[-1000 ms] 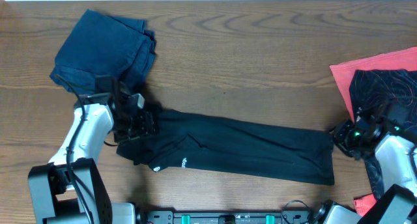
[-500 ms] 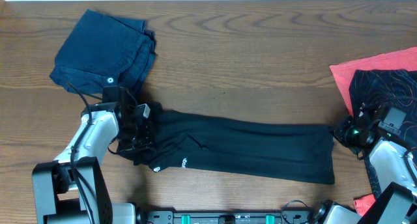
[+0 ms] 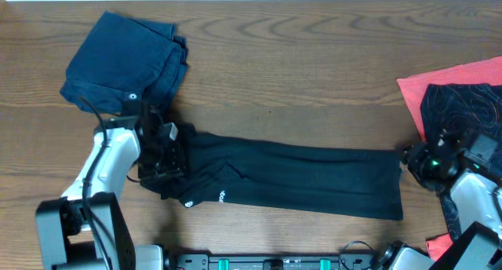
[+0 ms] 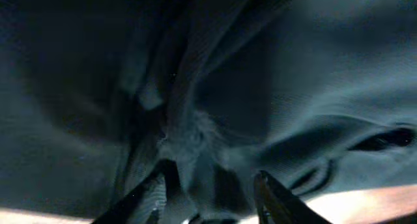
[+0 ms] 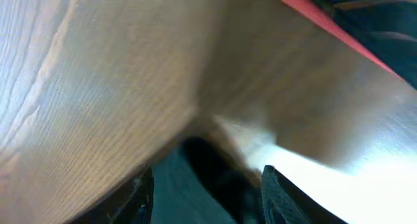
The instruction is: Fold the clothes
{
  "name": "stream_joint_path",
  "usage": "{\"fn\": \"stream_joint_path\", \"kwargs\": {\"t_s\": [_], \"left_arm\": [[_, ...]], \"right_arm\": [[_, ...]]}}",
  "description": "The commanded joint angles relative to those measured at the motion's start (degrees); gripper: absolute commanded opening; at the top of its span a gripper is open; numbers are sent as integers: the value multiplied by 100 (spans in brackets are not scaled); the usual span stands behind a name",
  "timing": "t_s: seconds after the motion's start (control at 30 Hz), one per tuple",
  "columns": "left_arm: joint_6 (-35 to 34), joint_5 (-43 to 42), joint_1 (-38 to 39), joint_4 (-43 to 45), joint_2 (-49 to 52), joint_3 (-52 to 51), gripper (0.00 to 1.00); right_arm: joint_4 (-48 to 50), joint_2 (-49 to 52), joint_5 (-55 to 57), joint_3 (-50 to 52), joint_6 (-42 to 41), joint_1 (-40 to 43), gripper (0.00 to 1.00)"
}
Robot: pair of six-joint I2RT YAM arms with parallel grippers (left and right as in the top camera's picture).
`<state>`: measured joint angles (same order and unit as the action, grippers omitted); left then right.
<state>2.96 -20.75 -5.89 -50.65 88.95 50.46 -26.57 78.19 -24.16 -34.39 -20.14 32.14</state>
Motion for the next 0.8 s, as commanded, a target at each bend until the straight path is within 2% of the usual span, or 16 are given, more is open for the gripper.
{"fn": "stream_joint_path", "kwargs": {"t_s": [0.0,0.1,0.2,0.27,0.37,0.5,0.57,0.67,0.7,0.73,0.77], "left_arm": [[-7,44,-9,-166,-317,487,53],[-24,44,-9,-131,-511,568,60],[-22,-39,-7,-114,-636,568,61],[-22,-249,-7,-96,-638,566,61],[-20,-323,-7,-92,-632,566,61],[-20,-326,-7,-92,-632,566,62],[-20,-323,-7,-74,-632,566,62],[-22,-337,-7,-74,-632,566,59],[-17,-420,-7,-79,-634,566,55],[-11,-492,-7,-72,-634,566,48],[39,-570,-7,-63,-634,566,40]], "right_arm": [[-369,-212,-323,-166,201,223,51],[-979,-214,-240,-162,326,223,51],[-1460,-212,-22,-153,603,170,45],[-1593,-212,378,-149,553,136,45],[-1558,-212,938,-98,302,83,49],[-1200,-208,909,164,304,42,55],[-1032,-186,756,304,313,4,54],[-957,-186,590,350,516,-17,42],[-901,-208,599,328,527,-11,32],[-876,-245,592,297,520,13,15],[-876,-306,564,243,487,48,9]]}}
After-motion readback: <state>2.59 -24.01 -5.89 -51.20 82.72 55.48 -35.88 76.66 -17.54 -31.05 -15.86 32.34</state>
